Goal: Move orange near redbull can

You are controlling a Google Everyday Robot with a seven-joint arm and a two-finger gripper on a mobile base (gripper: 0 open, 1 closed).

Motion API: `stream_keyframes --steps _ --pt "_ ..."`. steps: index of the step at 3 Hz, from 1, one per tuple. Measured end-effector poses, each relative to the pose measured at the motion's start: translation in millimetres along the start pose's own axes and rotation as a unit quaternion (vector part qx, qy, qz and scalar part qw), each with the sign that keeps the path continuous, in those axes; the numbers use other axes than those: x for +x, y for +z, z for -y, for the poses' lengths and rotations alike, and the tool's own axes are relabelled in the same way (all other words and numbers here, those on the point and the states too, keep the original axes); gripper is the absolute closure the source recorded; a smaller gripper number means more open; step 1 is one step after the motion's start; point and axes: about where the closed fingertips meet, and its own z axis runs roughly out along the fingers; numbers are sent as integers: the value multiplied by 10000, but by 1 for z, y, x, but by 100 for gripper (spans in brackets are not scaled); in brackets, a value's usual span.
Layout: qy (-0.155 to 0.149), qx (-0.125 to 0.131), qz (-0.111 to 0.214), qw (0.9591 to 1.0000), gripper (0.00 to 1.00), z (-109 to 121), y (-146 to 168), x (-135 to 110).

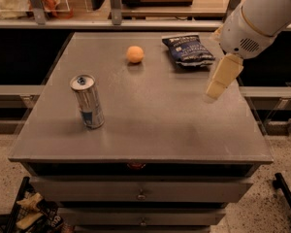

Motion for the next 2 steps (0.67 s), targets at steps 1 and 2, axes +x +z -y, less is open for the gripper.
stream_keyframes --steps 1,2 --pt "0 0 0 10000 0 0 0 0" --pt "11 119 209 9997 0 9 12 -12"
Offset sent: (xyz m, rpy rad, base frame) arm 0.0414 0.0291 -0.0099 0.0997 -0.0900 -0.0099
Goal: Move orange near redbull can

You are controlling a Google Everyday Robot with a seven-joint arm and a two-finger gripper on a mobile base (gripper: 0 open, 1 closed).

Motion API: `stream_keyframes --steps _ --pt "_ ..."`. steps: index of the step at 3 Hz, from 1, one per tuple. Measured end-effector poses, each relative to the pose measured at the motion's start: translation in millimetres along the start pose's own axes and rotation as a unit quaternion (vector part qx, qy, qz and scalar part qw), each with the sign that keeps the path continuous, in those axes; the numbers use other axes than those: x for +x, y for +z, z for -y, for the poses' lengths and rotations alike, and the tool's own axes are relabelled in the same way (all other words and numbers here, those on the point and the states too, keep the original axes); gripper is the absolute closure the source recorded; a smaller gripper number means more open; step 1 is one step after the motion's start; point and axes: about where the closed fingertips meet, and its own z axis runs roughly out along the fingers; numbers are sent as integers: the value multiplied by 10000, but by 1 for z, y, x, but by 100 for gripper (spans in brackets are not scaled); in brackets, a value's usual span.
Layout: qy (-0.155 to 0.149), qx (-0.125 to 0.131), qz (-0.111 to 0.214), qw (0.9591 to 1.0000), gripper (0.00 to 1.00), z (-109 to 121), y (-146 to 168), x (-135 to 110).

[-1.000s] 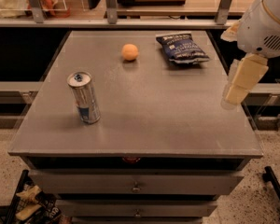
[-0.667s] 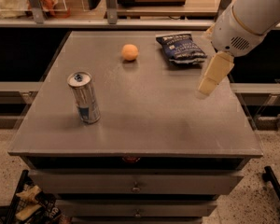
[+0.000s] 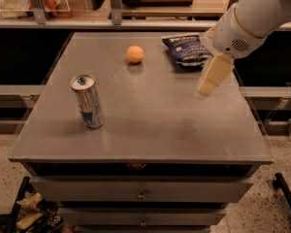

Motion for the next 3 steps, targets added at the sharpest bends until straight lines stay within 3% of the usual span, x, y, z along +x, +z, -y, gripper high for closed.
stream_keyframes --steps 1,2,3 --pt "-283 90 579 9979 0 31 32 -42" --pt "-441 117 1398 9891 0 69 69 -90" --pt "-443 115 1395 9892 0 69 69 -90"
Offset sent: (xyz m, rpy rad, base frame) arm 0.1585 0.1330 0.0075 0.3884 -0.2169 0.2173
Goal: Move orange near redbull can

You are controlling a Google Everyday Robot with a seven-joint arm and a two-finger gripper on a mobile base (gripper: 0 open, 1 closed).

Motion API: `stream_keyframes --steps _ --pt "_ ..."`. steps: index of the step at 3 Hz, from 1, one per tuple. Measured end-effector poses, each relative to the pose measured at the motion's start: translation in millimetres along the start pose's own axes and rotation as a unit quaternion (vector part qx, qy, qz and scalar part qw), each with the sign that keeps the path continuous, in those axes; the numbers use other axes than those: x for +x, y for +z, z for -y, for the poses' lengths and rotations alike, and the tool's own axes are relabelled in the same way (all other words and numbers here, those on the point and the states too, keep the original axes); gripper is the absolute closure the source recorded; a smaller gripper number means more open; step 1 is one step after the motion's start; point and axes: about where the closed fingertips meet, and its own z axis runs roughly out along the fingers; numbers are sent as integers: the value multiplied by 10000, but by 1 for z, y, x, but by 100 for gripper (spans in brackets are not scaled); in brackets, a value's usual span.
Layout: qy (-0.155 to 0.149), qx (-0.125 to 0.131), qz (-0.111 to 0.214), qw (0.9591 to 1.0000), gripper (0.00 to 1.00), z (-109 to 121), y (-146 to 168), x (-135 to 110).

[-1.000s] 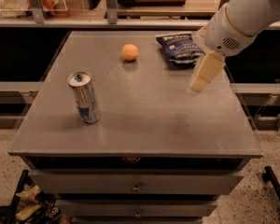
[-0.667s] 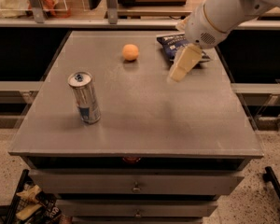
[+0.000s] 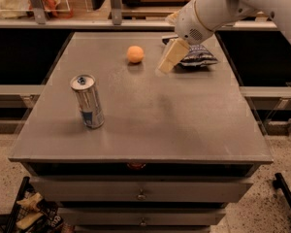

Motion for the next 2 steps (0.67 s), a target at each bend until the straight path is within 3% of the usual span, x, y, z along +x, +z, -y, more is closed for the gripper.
stream_keyframes --steps 1,2 --pt "-9 117 102 9999 0 5 6 -2" --pt "8 324 272 9991 0 25 23 -3"
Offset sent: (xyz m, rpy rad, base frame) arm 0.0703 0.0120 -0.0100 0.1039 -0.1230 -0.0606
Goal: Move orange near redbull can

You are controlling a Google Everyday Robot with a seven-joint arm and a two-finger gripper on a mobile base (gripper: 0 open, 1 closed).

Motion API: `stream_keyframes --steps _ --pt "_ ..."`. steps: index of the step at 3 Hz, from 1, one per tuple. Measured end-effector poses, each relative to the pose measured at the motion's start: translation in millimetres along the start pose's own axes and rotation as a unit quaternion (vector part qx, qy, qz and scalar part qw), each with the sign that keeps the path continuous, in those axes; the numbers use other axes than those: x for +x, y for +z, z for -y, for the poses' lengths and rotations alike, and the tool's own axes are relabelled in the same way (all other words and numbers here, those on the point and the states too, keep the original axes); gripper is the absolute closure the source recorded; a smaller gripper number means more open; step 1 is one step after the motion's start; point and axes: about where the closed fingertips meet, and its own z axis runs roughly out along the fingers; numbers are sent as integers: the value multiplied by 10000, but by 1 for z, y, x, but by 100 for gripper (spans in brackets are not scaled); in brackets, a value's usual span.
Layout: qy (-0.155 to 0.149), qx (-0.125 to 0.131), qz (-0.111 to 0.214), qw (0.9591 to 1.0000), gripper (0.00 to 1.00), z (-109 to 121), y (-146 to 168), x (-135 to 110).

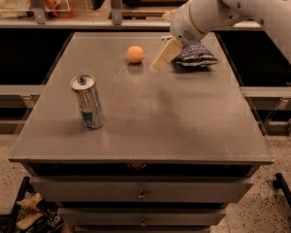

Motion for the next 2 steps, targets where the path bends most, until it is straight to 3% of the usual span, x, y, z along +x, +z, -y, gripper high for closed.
stream_keyframes --steps 2 --pt "250 245 162 9993 0 30 37 4"
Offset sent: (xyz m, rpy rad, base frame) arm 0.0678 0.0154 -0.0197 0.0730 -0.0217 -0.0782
